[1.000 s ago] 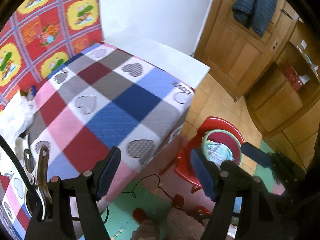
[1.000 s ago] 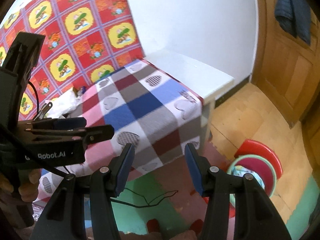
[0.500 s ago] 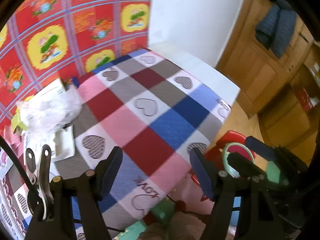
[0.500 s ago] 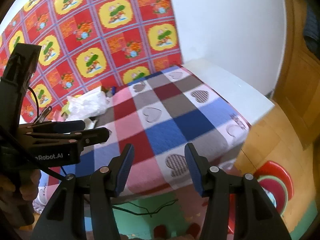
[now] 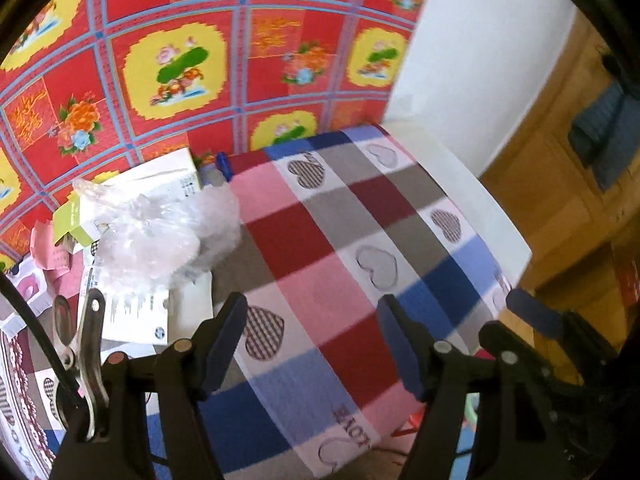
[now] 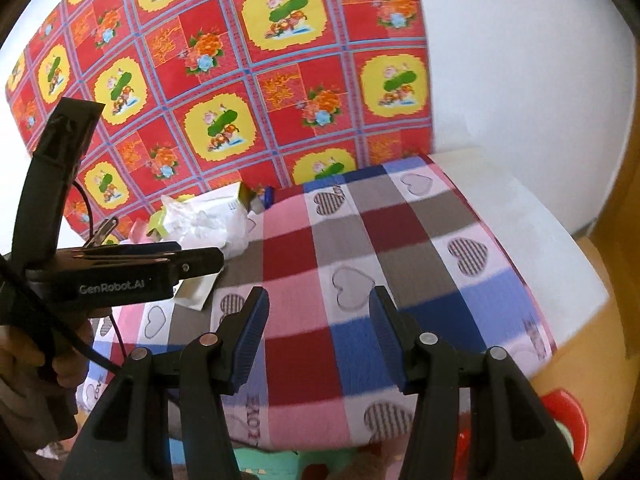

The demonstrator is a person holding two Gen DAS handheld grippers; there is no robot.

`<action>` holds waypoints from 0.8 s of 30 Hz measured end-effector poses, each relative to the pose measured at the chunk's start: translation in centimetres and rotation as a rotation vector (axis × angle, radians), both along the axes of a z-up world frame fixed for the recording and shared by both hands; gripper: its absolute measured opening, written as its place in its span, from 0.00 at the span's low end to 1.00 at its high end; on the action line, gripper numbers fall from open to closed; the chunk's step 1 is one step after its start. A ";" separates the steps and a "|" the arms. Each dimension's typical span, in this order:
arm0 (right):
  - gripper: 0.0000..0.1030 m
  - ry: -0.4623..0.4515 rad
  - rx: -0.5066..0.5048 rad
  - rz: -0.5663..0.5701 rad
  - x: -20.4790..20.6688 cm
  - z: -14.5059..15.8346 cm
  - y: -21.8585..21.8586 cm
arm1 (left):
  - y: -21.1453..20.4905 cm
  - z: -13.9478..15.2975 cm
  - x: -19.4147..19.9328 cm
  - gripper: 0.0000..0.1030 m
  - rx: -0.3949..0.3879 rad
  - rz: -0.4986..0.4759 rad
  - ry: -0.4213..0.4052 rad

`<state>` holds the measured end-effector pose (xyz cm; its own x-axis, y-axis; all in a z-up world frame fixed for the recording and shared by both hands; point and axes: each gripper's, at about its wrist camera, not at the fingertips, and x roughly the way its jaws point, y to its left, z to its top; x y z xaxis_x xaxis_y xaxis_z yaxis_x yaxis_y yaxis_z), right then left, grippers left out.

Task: Collect trash
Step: 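Lower the left tool onto the tan cardboard strip and close on it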

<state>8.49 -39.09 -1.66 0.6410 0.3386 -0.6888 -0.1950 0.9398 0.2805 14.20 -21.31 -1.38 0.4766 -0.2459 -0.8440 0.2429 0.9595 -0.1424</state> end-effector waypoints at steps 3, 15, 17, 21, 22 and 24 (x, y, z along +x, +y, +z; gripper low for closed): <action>0.52 0.006 0.017 0.042 2.3 -0.3 -0.5 | 0.2 -0.1 2.0 0.58 0.003 0.042 0.008; 0.52 0.033 0.076 0.180 10.3 -2.7 -1.9 | 1.5 -1.9 10.4 0.37 0.043 0.271 0.051; 0.52 0.047 0.092 0.196 11.3 -3.4 -2.0 | 1.9 -2.7 11.6 0.37 0.048 0.310 0.069; 0.52 0.085 0.129 0.225 13.1 -4.6 -2.2 | 2.2 -4.3 13.7 0.37 0.051 0.350 0.092; 0.52 0.087 0.134 0.232 13.4 -4.9 -2.2 | 2.2 -4.6 14.1 0.37 0.056 0.353 0.091; 0.52 0.090 0.138 0.242 14.0 -5.4 -2.1 | 2.1 -5.1 15.0 0.32 0.056 0.353 0.084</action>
